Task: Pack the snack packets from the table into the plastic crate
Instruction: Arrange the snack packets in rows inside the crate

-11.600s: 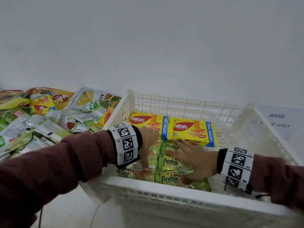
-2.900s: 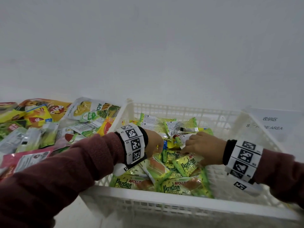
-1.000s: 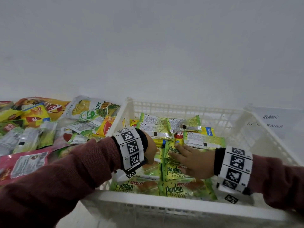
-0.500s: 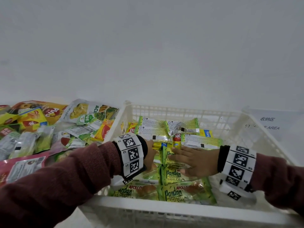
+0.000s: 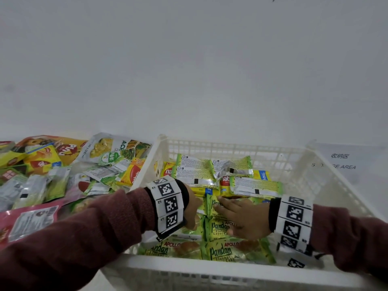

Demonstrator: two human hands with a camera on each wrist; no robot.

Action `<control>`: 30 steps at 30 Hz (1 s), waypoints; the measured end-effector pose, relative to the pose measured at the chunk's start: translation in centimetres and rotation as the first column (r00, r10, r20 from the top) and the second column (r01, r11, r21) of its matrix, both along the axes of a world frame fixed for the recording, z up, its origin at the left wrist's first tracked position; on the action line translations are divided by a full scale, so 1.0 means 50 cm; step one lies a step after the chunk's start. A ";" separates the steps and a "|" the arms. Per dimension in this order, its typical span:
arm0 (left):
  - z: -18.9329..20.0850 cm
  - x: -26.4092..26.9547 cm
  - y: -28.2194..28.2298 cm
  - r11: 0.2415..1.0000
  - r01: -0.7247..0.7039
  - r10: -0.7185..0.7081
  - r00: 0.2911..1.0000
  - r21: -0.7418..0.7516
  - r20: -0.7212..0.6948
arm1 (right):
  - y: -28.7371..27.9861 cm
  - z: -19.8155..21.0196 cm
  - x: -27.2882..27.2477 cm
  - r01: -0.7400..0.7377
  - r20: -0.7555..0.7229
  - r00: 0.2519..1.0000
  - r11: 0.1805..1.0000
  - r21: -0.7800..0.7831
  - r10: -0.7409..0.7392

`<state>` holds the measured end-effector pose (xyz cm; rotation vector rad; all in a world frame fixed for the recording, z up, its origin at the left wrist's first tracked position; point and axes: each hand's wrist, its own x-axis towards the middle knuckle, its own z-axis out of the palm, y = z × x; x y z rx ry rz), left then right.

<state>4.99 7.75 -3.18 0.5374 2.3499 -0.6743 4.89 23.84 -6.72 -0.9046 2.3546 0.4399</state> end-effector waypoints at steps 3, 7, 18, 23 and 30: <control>0.007 -0.001 0.004 0.999 -0.017 0.017 1.000 0.032 -0.001 | 0.000 0.020 -0.002 0.037 0.060 0.998 0.997 -0.065 -0.033; 0.018 -0.037 -0.006 0.935 -0.113 0.157 0.982 0.337 -0.106 | 0.012 0.101 -0.022 0.116 0.061 0.993 0.937 -0.330 -0.101; 0.016 -0.105 -0.011 0.885 -0.149 0.284 0.923 0.441 -0.259 | 0.058 0.075 -0.096 0.156 -0.287 0.939 0.978 -0.140 -0.191; 0.016 -0.103 -0.014 0.867 -0.114 0.274 0.922 0.484 -0.273 | 0.053 0.065 -0.101 0.093 -0.361 0.923 0.989 -0.117 -0.130; 0.019 -0.101 -0.008 0.903 -0.048 0.219 0.907 0.426 -0.361 | 0.056 0.071 -0.105 0.044 -0.516 0.851 0.992 -0.118 -0.099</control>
